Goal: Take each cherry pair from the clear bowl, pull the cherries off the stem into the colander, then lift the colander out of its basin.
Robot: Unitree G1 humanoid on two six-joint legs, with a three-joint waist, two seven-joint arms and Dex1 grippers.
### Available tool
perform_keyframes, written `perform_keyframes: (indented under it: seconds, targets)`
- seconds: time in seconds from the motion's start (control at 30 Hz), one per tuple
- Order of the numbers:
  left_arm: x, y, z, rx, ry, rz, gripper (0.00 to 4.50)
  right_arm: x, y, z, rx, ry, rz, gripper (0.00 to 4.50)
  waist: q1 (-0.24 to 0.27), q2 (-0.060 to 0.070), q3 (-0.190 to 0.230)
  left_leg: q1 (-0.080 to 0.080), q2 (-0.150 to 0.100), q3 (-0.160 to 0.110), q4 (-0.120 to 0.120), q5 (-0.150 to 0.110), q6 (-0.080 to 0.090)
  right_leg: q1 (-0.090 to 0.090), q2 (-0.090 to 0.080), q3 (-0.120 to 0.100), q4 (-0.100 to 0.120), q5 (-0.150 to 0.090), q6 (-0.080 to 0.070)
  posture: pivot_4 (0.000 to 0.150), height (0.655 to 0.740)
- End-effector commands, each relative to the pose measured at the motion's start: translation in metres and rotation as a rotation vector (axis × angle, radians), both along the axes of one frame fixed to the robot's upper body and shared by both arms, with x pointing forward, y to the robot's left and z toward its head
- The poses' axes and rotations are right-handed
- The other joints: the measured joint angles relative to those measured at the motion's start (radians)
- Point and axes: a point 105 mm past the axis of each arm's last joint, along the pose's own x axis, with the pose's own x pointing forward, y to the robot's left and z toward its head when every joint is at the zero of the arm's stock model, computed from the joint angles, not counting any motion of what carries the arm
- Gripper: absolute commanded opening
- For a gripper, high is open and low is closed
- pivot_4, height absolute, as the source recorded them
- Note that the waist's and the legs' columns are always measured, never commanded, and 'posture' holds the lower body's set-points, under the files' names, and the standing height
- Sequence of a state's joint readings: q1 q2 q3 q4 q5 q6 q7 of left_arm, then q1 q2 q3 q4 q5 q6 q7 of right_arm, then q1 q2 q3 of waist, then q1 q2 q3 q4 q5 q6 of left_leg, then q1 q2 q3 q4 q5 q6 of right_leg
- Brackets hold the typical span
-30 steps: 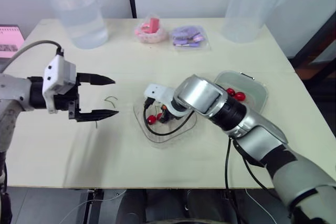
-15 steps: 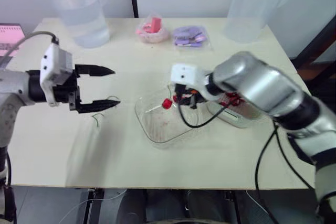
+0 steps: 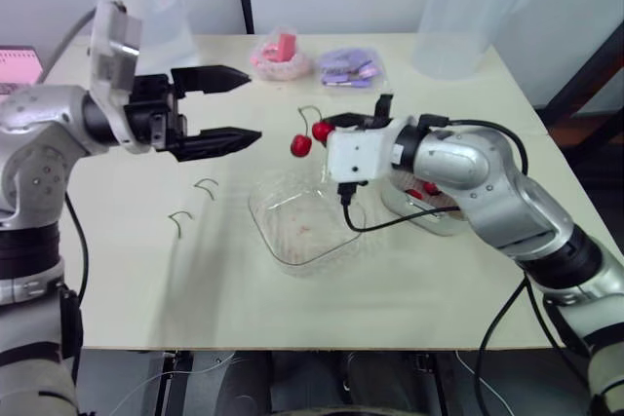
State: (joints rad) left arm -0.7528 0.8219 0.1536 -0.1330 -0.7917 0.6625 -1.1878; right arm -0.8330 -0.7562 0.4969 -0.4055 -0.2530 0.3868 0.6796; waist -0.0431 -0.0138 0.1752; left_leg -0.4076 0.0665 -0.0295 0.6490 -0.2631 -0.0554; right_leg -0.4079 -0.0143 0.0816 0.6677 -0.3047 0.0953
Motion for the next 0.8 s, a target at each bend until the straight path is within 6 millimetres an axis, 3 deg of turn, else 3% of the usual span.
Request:
perform_keyframes:
  seconds: [0.03,0.3,0.5,0.67,0.8]
  targets:
    - [0.003,-0.008,0.012,-0.008,-0.033,0.000,4.50,-0.001,0.001,0.021,0.064,-0.109,-0.014,0.86,0.000,0.000,0.000,0.000,0.000,0.000,0.000,0.000,0.000,0.000,0.000,0.000,0.000,0.000,0.000,0.150,0.7367]
    - [0.029,-0.027,0.018,-0.017,-0.037,0.025,4.50,-0.005,0.011,0.027,0.148,-0.148,-0.033,0.86,0.002,0.000,0.000,0.000,0.000,-0.001,0.001,0.000,0.000,0.001,0.000,0.000,0.001,0.000,0.000,0.150,0.7367]
    - [0.041,-0.027,0.016,-0.028,0.006,0.047,4.50,-0.007,0.011,0.029,0.161,-0.165,-0.041,0.86,-0.001,0.000,0.000,0.000,0.000,-0.001,0.000,0.000,-0.001,0.001,0.000,0.000,0.001,0.000,0.000,0.150,0.7367]
    - [0.046,-0.027,0.015,-0.073,0.057,0.058,2.31,-0.008,0.012,0.031,0.181,-0.180,-0.037,0.86,0.000,0.000,0.000,0.000,-0.001,-0.001,0.001,0.000,-0.001,0.001,0.000,-0.001,0.001,0.000,0.000,0.150,0.7367]
    - [0.044,-0.031,0.009,-0.088,0.094,0.034,2.31,-0.009,0.013,0.032,0.190,-0.181,-0.028,0.86,0.000,0.000,0.000,0.000,-0.001,-0.001,0.001,0.000,-0.001,0.001,0.000,-0.001,0.001,0.000,0.000,0.150,0.7367]
